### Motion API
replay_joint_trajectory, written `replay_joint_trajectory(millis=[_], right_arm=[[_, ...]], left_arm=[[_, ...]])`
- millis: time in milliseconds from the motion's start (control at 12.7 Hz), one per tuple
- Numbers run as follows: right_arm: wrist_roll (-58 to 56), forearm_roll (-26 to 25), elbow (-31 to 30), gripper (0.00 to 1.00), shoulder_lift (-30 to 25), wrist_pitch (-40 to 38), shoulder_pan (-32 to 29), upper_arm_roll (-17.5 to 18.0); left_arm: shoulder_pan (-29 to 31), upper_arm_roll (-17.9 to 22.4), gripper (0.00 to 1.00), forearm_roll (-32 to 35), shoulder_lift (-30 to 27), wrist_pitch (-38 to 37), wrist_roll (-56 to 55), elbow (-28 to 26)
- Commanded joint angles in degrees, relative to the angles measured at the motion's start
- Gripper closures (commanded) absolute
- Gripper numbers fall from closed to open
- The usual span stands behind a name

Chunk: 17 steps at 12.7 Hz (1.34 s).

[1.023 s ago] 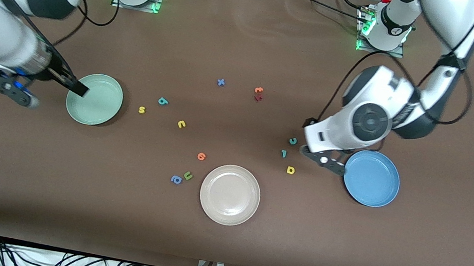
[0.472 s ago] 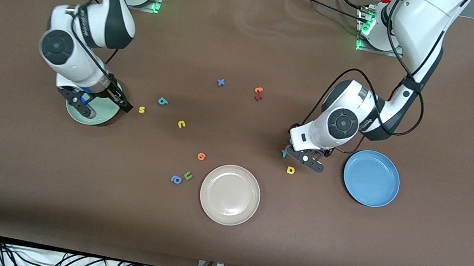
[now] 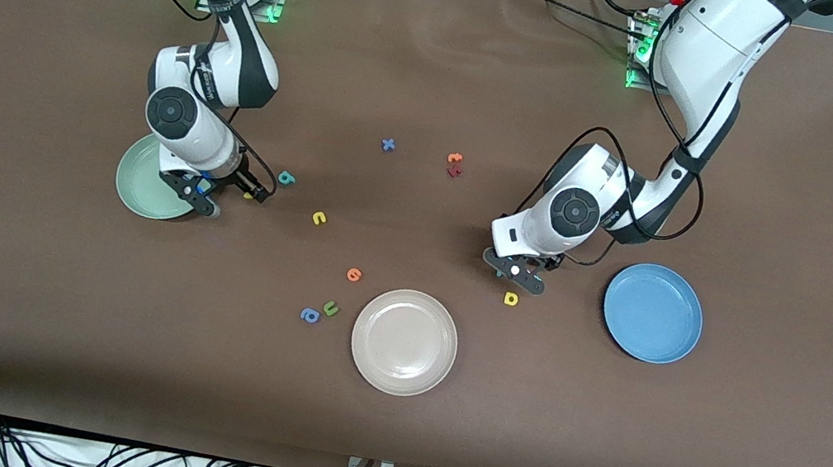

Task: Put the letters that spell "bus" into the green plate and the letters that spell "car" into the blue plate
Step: 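Grasp cyan c with the left gripper while the right gripper grasps yellow s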

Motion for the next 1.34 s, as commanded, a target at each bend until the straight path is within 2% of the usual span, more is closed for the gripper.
replay_joint_trajectory(millis=[0,157,236,551,708,865,944,1023,1259], right_arm=[[-3.29,0.11,0.3,0.34,0.39,0.54,-0.15,0.14],[-3.57,0.02,0.21,0.34,2.06,2.9,-0.15,0.14],[-3.65,-0.07,0.21,0.34,2.59,3.78,-0.15,0.14],[-4.8,-0.16,0.13,0.36,3.38,4.76,-0.15,0.14],[-5.15,-0.16,0.13,0.56,3.38,4.76,-0.15,0.05],[-5.15,-0.16,0.04,0.86,3.38,4.67,-0.15,0.05],[-5.15,-0.16,0.04,0.96,3.38,4.58,-0.15,0.05],[-5.15,-0.16,0.04,1.0,3.38,4.41,-0.15,0.05],[-4.97,-0.16,0.21,1.0,2.34,2.66,-0.15,-0.13]], left_arm=[[-0.69,0.47,0.74,-1.69,0.63,1.04,2.11,-0.06],[-0.96,0.47,0.95,-1.69,0.82,1.04,2.11,-0.06],[-0.87,0.47,1.0,-1.69,0.64,0.87,2.11,-0.06],[0.44,0.56,1.0,-0.9,-2.95,-0.97,3.33,0.73],[4.29,0.65,0.98,-0.9,-5.76,-5.88,7.11,1.26],[8.69,0.64,0.99,-0.9,-7.26,-7.39,12.9,1.34],[11.06,0.65,0.98,-0.9,-8.23,-7.57,14.32,1.0],[13.52,0.65,0.98,-0.9,-8.41,-8.44,16.68,1.25],[19.85,0.82,0.96,-0.9,-7.28,-8.71,24.34,1.34]])
